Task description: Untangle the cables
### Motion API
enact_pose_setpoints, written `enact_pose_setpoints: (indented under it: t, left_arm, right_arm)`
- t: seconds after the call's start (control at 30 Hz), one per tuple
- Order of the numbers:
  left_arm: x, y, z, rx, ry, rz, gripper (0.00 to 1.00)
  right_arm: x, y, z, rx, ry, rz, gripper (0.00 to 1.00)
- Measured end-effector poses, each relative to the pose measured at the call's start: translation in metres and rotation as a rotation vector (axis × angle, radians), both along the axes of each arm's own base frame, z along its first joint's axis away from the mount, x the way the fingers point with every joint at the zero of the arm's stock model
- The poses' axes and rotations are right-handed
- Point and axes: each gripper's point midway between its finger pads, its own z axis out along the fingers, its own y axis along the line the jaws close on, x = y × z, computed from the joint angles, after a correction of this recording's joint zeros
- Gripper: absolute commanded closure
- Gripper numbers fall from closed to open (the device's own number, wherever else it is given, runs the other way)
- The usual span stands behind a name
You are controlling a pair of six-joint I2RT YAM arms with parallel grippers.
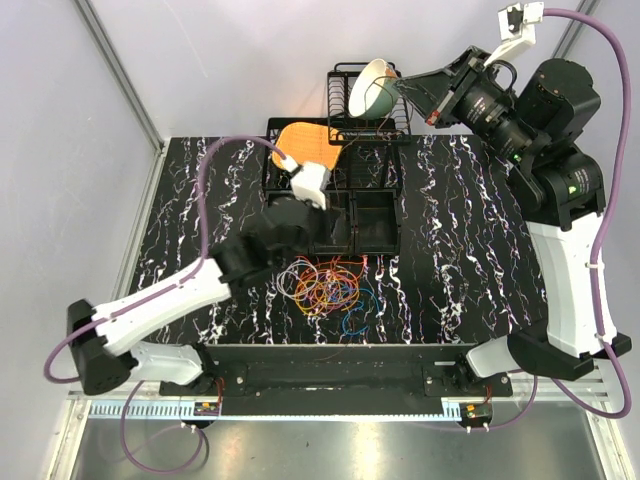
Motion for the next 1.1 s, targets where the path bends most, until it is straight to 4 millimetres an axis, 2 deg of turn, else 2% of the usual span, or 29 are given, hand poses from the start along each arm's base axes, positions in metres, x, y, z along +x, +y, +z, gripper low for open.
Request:
enact_pose_setpoints:
  t: [0.03,0.07,0.1,0.13,0.17,0.2,0.3,0.33,0.43,0.5,0.57,0.7,0.8,0.83,0.87,0.9,0.93,1.03,1.1]
  left_arm:
    - [0.000,0.003,0.018,-0.023,-0.032,0.001,0.53]
    - [-0.001,0.005,0.033,-0.041,-0.058,-0.001,0.42]
    - [-0.002,0.007,0.043,-0.052,-0.080,-0.003,0.33]
    - [-0.003,0.009,0.047,-0.061,-0.091,-0.004,0.28]
    - [-0.004,0.011,0.046,-0.063,-0.093,-0.007,0.22]
    - [-0.005,0.011,0.040,-0.052,-0.091,-0.010,0.21]
    - [-0.010,0.012,-0.011,0.005,-0.041,-0.033,0.19]
    - [-0.015,0.014,-0.042,0.044,-0.004,-0.049,0.19]
    - [-0.031,0.028,-0.116,0.160,0.098,-0.076,0.19]
    - [-0.036,0.034,-0.141,0.203,0.136,-0.084,0.19]
    - [-0.039,0.033,-0.152,0.215,0.152,-0.093,0.20]
    - [-0.032,0.020,-0.149,0.174,0.128,-0.104,0.22]
    - [-0.027,0.013,-0.158,0.176,0.130,-0.104,0.32]
    - [-0.026,0.011,-0.163,0.183,0.135,-0.105,0.40]
    - [-0.025,0.009,-0.169,0.194,0.143,-0.105,0.51]
    - [-0.025,0.008,-0.174,0.198,0.151,-0.104,0.72]
    - [-0.024,0.006,-0.180,0.208,0.159,-0.106,1.00]
    - [-0.021,0.002,-0.192,0.233,0.181,-0.104,1.00]
    - [-0.021,0.000,-0.193,0.237,0.184,-0.105,1.00]
  right_arm:
    - [0.001,0.000,0.000,0.000,0.001,-0.005,1.00]
    - [0.002,-0.001,0.000,0.001,0.002,-0.007,1.00]
    - [0.003,-0.001,-0.001,0.001,0.003,-0.011,1.00]
    - [0.004,0.000,-0.001,0.001,0.004,-0.011,1.00]
    - [0.005,0.000,0.000,0.001,0.004,-0.012,1.00]
    - [0.006,0.001,-0.001,0.000,0.005,-0.012,1.00]
    - [0.010,0.002,-0.003,-0.002,0.012,-0.013,1.00]
    - [0.012,0.003,-0.003,-0.004,0.014,-0.013,1.00]
    - [0.014,0.004,-0.005,-0.006,0.020,-0.013,1.00]
    - [0.015,0.005,-0.006,-0.008,0.024,-0.013,1.00]
    - [0.016,0.005,-0.006,-0.008,0.027,-0.013,1.00]
    - [0.016,0.005,-0.007,-0.005,0.033,-0.011,1.00]
    - [0.016,0.005,-0.007,-0.004,0.036,-0.011,1.00]
    - [0.016,0.005,-0.007,-0.004,0.036,-0.011,1.00]
    - [0.016,0.005,-0.007,-0.004,0.036,-0.012,1.00]
    - [0.016,0.005,-0.007,-0.004,0.035,-0.011,1.00]
    - [0.015,0.005,-0.007,-0.004,0.035,-0.012,1.00]
    - [0.015,0.005,-0.007,-0.003,0.034,-0.012,1.00]
    - [0.015,0.005,-0.007,-0.004,0.035,-0.012,1.00]
